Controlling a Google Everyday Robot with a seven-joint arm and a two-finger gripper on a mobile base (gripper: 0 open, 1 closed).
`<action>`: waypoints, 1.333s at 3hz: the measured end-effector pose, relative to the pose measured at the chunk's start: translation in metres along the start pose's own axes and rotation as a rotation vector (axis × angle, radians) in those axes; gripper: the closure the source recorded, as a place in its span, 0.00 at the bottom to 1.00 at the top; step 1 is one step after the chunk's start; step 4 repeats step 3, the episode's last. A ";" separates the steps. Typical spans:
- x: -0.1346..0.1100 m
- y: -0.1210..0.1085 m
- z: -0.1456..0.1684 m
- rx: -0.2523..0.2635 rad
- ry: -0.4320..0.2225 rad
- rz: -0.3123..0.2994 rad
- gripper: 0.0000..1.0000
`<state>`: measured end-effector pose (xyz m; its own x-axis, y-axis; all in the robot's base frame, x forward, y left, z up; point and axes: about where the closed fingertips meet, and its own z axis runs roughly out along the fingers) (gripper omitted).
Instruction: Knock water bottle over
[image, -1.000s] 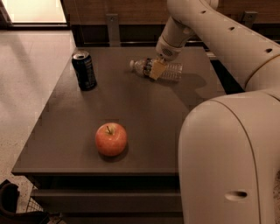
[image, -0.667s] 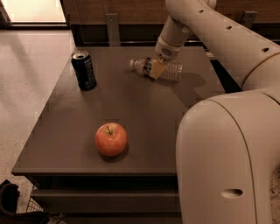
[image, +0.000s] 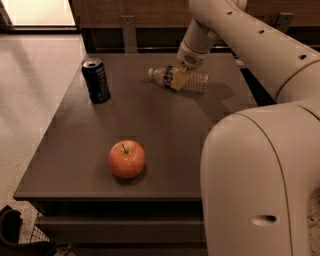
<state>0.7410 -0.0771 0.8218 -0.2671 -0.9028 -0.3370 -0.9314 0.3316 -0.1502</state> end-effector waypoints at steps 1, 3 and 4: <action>0.000 0.000 -0.001 0.000 0.000 0.000 0.31; -0.001 0.000 -0.001 -0.004 0.002 -0.001 0.00; -0.001 0.000 -0.001 -0.004 0.002 -0.001 0.00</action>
Offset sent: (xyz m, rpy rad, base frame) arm 0.0000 0.0001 0.0012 0.0000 0.0001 0.0001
